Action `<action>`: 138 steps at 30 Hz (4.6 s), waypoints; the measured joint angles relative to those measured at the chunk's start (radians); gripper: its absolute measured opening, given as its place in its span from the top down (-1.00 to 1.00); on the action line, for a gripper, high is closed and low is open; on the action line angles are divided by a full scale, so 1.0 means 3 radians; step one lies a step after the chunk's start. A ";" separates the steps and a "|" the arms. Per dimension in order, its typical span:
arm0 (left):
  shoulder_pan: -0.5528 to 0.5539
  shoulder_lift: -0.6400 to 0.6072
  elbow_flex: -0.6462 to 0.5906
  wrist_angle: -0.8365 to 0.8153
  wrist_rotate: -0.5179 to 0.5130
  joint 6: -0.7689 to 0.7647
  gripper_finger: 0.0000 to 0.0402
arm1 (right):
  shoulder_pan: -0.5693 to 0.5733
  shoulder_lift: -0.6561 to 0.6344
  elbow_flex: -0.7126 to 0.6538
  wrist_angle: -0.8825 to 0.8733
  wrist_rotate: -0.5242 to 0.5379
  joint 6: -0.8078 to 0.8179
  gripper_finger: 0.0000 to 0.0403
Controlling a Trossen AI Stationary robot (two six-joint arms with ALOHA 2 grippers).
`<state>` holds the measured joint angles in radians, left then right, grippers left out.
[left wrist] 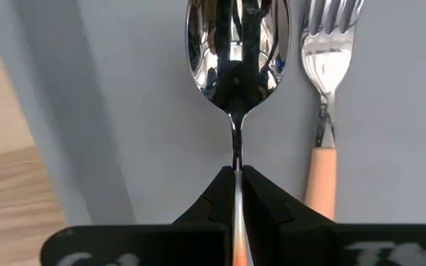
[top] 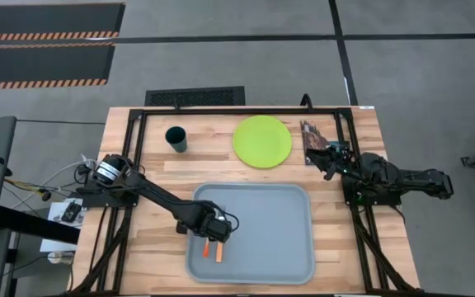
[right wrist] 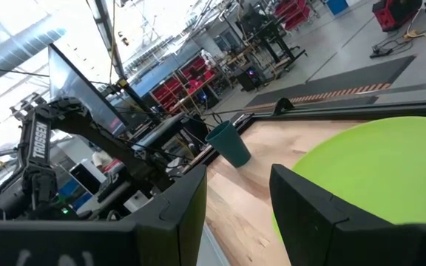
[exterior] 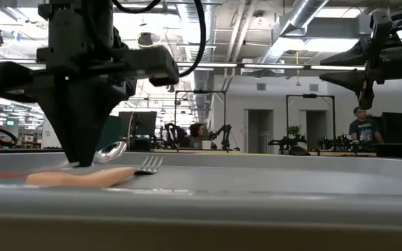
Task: Pick and place plate/cup/fork/spoon on tray
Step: Put the orange spoon on the gray tray to the left of the yellow fork, then put the green cup on the gray tray to the top right corner
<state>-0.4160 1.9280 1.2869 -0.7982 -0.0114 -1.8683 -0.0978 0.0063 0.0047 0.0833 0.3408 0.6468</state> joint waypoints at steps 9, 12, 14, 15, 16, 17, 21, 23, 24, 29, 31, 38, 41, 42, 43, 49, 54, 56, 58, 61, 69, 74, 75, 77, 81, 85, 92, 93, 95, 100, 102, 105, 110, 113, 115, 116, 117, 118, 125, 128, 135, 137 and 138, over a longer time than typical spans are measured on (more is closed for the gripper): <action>0.0014 0.0071 0.0000 0.0069 0.0053 0.0009 1.00 | 0.0000 -0.0001 0.0000 -0.0001 0.0000 0.0000 0.13; 0.0017 0.0072 0.0000 0.0022 0.0065 0.0000 0.99 | 0.0000 -0.0001 -0.0001 -0.0002 0.0000 -0.0001 0.13; 0.0017 0.0072 0.0000 0.0030 0.0077 -0.0006 0.97 | 0.0000 -0.0001 -0.0001 -0.0002 0.0000 0.0000 0.13; 0.0017 0.0072 0.0000 0.0038 0.0076 -0.0012 0.95 | 0.0000 -0.0001 0.0000 -0.0003 0.0000 -0.0001 0.13; 0.0017 0.0072 0.0000 0.0043 0.0076 -0.0028 0.94 | 0.0000 -0.0001 0.0000 -0.0002 0.0000 -0.0001 0.13; 0.0018 0.0072 0.0000 0.0042 0.0065 -0.0032 0.92 | 0.0000 -0.0001 0.0000 -0.0002 0.0000 -0.0001 0.13; 0.0019 0.0072 0.0000 0.0041 0.0038 -0.0015 0.84 | 0.0000 -0.0001 0.0000 -0.0002 0.0000 -0.0006 0.13; 0.0018 0.0072 0.0000 0.0040 0.0024 -0.0015 0.78 | 0.0000 -0.0001 0.0000 -0.0002 0.0000 -0.0010 0.13; 0.0018 0.0072 0.0000 0.0039 0.0013 -0.0015 0.75 | 0.0000 -0.0001 0.0000 -0.0002 0.0000 -0.0010 0.13; 0.0019 0.0072 0.0000 0.0041 -0.0011 -0.0009 0.56 | 0.0000 -0.0001 0.0000 -0.0002 0.0000 -0.0009 0.13; 0.0018 0.0066 0.0000 0.0040 -0.0035 -0.0008 0.48 | 0.0000 -0.0001 0.0000 -0.0003 0.0000 -0.0009 0.13; 0.0056 -0.0092 0.0000 0.0009 -0.0208 -0.0002 0.26 | 0.0000 -0.0001 -0.0001 -0.0002 0.0000 -0.0009 0.13; 0.0086 -0.0181 0.0000 0.0009 -0.0151 0.0021 0.20 | 0.0000 -0.0001 0.0000 -0.0003 0.0000 -0.0009 0.13; 0.0094 -0.0225 0.0000 0.0009 -0.0141 0.0069 0.18 | -0.0001 -0.0001 0.0000 -0.0004 0.0000 -0.0008 0.13; 0.0101 -0.0274 0.0000 0.0008 -0.0133 0.0137 0.17 | 0.0000 -0.0001 0.0000 -0.0004 0.0000 -0.0008 0.13; 0.0234 -0.0629 0.0002 0.0002 -0.0126 0.0847 0.16 | 0.0000 -0.0001 0.0000 -0.0003 0.0000 -0.0007 0.13; 0.0454 -0.0993 0.0003 -0.0120 -0.0248 0.1283 0.16 | 0.0000 -0.0001 -0.0001 -0.0003 0.0000 0.0003 0.13; 0.0566 -0.1149 0.0003 -0.0174 -0.0357 0.1466 0.16 | -0.0001 -0.0001 0.0000 -0.0004 0.0000 0.0003 0.13; 0.0697 -0.1296 0.0003 -0.0254 -0.0455 0.1679 0.16 | 0.0000 -0.0001 0.0000 -0.0002 0.0000 0.0003 0.13; 0.0925 -0.1509 0.0003 -0.0380 -0.0616 0.2059 0.16 | 0.0000 -0.0001 0.0000 -0.0003 0.0000 0.0003 0.13; 0.1612 -0.1856 0.0003 -0.0762 -0.0991 0.3063 0.11 | -0.0001 -0.0001 0.0000 -0.0008 0.0000 0.0003 0.13; 0.2036 -0.1872 0.0003 -0.1029 -0.1144 0.3950 0.00 | 0.0000 0.0000 0.0000 -0.0051 -0.0001 0.0003 0.13; 0.2113 -0.1860 0.0003 -0.1060 -0.1175 0.4103 -0.03 | 0.0000 0.0000 0.0000 -0.0053 -0.0001 0.0003 0.13; 0.2238 -0.1835 0.0003 -0.1098 -0.1200 0.4400 -0.10 | 0.0000 0.0000 -0.0001 -0.0055 -0.0001 0.0001 0.13; 0.2441 -0.1798 0.0002 -0.1171 -0.1180 0.4629 -0.25 | 0.0000 0.0000 0.0000 -0.0060 -0.0001 0.0003 0.13; 0.2620 -0.1770 0.0003 -0.1221 -0.0986 0.4858 -0.34 | 0.0000 0.0000 -0.0001 -0.0061 -0.0001 0.0001 0.13; 0.2871 -0.1656 -0.0129 -0.1282 -0.0929 0.5337 -0.31 | -0.0004 0.0001 0.0000 -0.0065 0.0000 -0.0053 0.13; 0.2892 -0.1640 -0.0164 -0.1277 -0.0936 0.5377 -0.30 | -0.0003 0.0001 -0.0001 -0.0065 0.0000 -0.0053 0.13; 0.2933 -0.1622 -0.0258 -0.1222 -0.0941 0.5399 -0.30 | -0.0004 0.0001 0.0000 -0.0065 0.0001 -0.0053 0.13; 0.3000 -0.1621 -0.0516 -0.1074 -0.0875 0.5466 -0.30 | -0.0004 0.0000 0.0000 -0.0065 0.0001 -0.0053 0.13; 0.3010 -0.1621 -0.0579 -0.1069 -0.0872 0.5497 -0.29 | -0.0004 0.0000 -0.0001 -0.0065 0.0001 -0.0056 0.13; 0.3010 -0.1621 -0.0609 -0.1001 -0.0874 0.5578 -0.29 | -0.0004 0.0000 0.0000 -0.0065 0.0001 -0.0061 0.13; 0.3033 -0.1622 -0.0615 -0.0964 -0.0873 0.5690 -0.26 | -0.0004 0.0000 0.0000 -0.0065 0.0001 -0.0061 0.13; 0.3061 -0.1619 -0.0687 -0.0809 -0.0839 0.5695 -0.16 | -0.0004 0.0000 0.0000 -0.0065 0.0001 -0.0054 0.13; 0.3081 -0.1619 -0.0752 -0.0747 -0.0834 0.5703 -0.08 | -0.0004 0.0000 0.0000 -0.0065 0.0001 -0.0003 0.13; 0.3088 -0.1619 -0.0789 -0.0703 -0.0832 0.5703 -0.04 | -0.0004 0.0000 0.0000 -0.0065 0.0001 0.0015 0.13; 0.3097 -0.1619 -0.0829 -0.0678 -0.0828 0.5704 0.00 | -0.0004 0.0000 -0.0001 -0.0065 0.0001 0.0018 0.13; 0.3107 -0.1619 -0.0865 -0.0666 -0.0827 0.5704 0.03 | -0.0004 0.0000 0.0000 -0.0065 0.0001 0.0021 0.13; 0.3124 -0.1619 -0.0927 -0.0624 -0.0967 0.5666 0.34 | -0.0004 0.0000 -0.0001 -0.0065 0.0002 0.0025 0.13; 0.3123 -0.1619 -0.0927 -0.0622 -0.1017 0.5666 0.55 | -0.0003 0.0000 0.0000 -0.0064 0.0002 0.0026 0.13; 0.3123 -0.1619 -0.0924 -0.0634 -0.1059 0.5681 0.97 | -0.0004 0.0000 0.0000 -0.0064 0.0003 0.0027 0.13; 0.3110 -0.1619 -0.0889 -0.0722 -0.1052 0.5595 0.99 | -0.0004 0.0000 0.0000 -0.0064 0.0003 0.0027 0.13; 0.3094 -0.1619 -0.0861 -0.0770 -0.1049 0.5555 0.99 | -0.0004 0.0000 0.0000 -0.0064 0.0004 0.0027 0.13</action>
<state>0.5123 1.4422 1.0287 -1.0293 -0.3260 -0.2016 -0.0990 0.0063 0.0048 0.0641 0.3420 0.6548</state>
